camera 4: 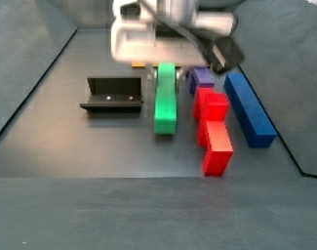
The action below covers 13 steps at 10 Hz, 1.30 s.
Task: Pick up the green object. Move up. Move to above the board. Insert the green object.
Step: Move up, then move to above the board.
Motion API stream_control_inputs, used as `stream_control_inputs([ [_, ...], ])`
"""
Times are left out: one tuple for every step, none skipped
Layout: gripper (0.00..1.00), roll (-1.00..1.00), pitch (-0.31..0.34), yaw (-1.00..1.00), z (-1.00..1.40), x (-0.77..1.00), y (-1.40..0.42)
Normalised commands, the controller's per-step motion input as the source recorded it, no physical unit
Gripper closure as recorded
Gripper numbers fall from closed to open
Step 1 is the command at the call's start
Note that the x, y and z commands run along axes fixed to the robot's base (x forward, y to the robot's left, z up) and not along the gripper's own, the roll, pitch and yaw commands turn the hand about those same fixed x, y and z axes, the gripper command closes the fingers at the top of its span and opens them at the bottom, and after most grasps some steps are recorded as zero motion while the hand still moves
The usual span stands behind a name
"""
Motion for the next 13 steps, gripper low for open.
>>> stream_control_inputs([
  [1.00,0.00,0.031,0.00,0.57,-0.06,-0.04],
  [1.00,0.02,-0.011,0.00,0.19,-0.02,-0.02],
  [1.00,0.00,0.000,0.00,1.40,0.00,0.00],
  [1.00,0.00,0.040,0.00,1.40,-0.03,0.00],
  [1.00,0.01,0.044,0.00,1.40,-0.04,0.00],
  [1.00,0.02,0.015,0.00,1.40,0.00,0.00],
  [1.00,0.02,0.056,0.00,1.40,0.01,0.00],
  [1.00,0.02,0.072,0.00,1.40,-0.01,0.00],
  [1.00,0.02,0.056,0.01,0.89,0.00,0.00],
  [1.00,0.02,0.054,0.00,0.46,0.04,0.00],
  [1.00,0.01,0.059,0.00,0.31,0.05,0.00],
  [1.00,0.01,0.077,0.00,0.18,0.02,0.00],
  [1.00,0.03,0.320,0.11,0.22,-0.09,-1.40],
])
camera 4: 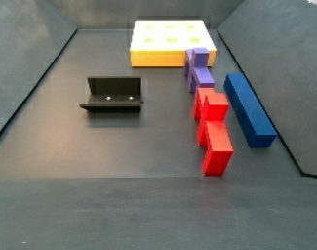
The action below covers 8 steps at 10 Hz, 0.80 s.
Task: Pick up the green object. Move up. Move to above the board. Insert the green object.
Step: Move to above the board.
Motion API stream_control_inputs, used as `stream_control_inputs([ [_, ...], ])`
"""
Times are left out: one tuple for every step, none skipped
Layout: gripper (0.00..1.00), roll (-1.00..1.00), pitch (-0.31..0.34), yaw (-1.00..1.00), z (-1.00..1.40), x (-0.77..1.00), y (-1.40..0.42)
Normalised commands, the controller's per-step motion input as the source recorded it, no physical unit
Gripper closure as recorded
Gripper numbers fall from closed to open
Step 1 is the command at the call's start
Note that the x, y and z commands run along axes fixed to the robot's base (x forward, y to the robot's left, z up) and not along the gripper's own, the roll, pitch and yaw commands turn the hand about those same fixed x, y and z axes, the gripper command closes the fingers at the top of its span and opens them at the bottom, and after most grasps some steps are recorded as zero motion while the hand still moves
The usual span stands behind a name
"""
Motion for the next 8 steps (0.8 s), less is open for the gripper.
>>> stream_control_inputs([
  [1.00,0.04,0.288,0.12,0.19,-0.09,-1.40],
  [1.00,0.07,0.202,0.07,0.20,-0.08,-1.40],
  [1.00,0.01,0.147,0.03,0.20,-0.07,-1.40],
  [1.00,0.02,0.118,0.03,0.21,-0.07,-1.40],
  [1.00,0.02,0.101,0.03,0.21,-0.07,-1.40],
  [1.00,-0.01,0.094,0.02,0.22,-0.04,-1.40],
  [1.00,0.02,0.114,0.01,0.23,-0.01,-1.40],
  [1.00,0.02,0.143,0.01,0.13,0.04,-0.71],
])
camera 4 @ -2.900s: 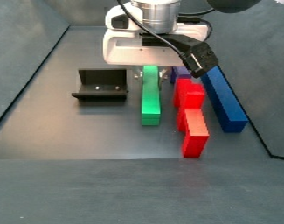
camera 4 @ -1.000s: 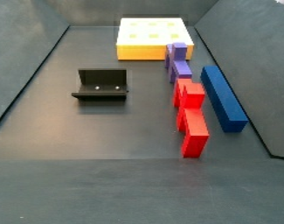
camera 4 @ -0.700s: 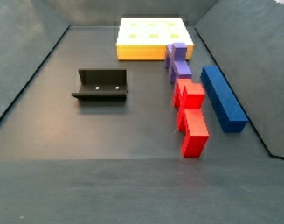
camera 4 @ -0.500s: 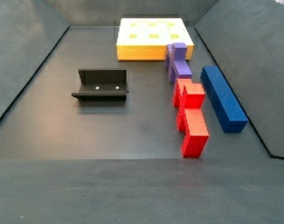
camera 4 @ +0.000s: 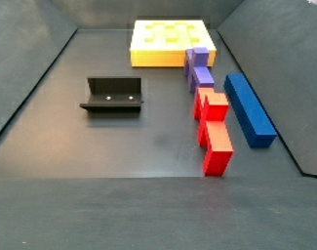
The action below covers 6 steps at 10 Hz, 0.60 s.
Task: Pick up the green object. Move up. Move to above the board. Insert the green object.
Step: Move to above the board, then insert the green object.
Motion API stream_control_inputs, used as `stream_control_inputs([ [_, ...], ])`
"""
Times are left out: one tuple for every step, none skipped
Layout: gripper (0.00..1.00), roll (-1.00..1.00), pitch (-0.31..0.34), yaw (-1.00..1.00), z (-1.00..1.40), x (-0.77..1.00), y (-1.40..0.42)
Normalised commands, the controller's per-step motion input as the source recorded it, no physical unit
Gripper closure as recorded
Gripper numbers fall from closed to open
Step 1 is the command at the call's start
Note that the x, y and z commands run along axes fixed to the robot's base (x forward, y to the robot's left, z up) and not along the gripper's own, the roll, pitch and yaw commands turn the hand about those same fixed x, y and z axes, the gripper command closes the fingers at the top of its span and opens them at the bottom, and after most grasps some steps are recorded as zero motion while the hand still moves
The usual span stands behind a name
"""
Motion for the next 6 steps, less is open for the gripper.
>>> stream_control_inputs([
  [1.00,0.01,0.150,0.01,0.06,0.08,-0.32],
  [1.00,0.00,0.135,0.01,0.04,0.06,-0.18],
  [1.00,0.00,-0.010,0.00,-0.04,0.00,0.00],
  [1.00,0.00,0.000,0.00,-0.23,0.00,-0.02],
  [1.00,0.08,0.000,0.00,-0.52,0.03,-0.16],
  [1.00,0.20,0.000,0.14,-0.52,0.04,-0.37],
])
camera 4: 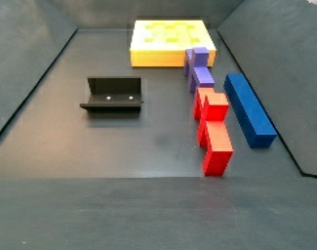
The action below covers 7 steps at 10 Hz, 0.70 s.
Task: Pick up the green object. Move up. Move to above the board. Insert the green object.
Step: Insert the green object.
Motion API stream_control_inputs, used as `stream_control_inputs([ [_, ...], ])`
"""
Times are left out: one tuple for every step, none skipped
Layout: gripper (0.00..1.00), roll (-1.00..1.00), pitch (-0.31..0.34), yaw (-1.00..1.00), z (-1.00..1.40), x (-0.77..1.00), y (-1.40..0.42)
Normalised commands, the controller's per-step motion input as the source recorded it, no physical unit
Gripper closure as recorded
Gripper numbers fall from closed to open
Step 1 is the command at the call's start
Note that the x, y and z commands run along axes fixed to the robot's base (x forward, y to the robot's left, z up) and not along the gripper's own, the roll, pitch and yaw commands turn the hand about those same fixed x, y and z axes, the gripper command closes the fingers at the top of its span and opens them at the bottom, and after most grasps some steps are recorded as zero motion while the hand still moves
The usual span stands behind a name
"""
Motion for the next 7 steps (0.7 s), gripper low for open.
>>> stream_control_inputs([
  [1.00,0.21,0.013,0.14,-0.71,0.07,-0.26],
  [1.00,0.18,0.000,0.01,-0.97,0.00,-0.07],
  [1.00,0.16,0.000,0.00,-1.00,0.00,0.00],
  [1.00,0.00,-0.034,0.01,-1.00,0.00,0.00],
  [1.00,0.00,-0.119,0.00,-1.00,0.00,-0.05],
  [1.00,-0.05,-0.147,0.00,-0.89,0.01,-0.07],
  [1.00,-0.15,-0.179,0.09,-0.67,0.05,-0.11],
])
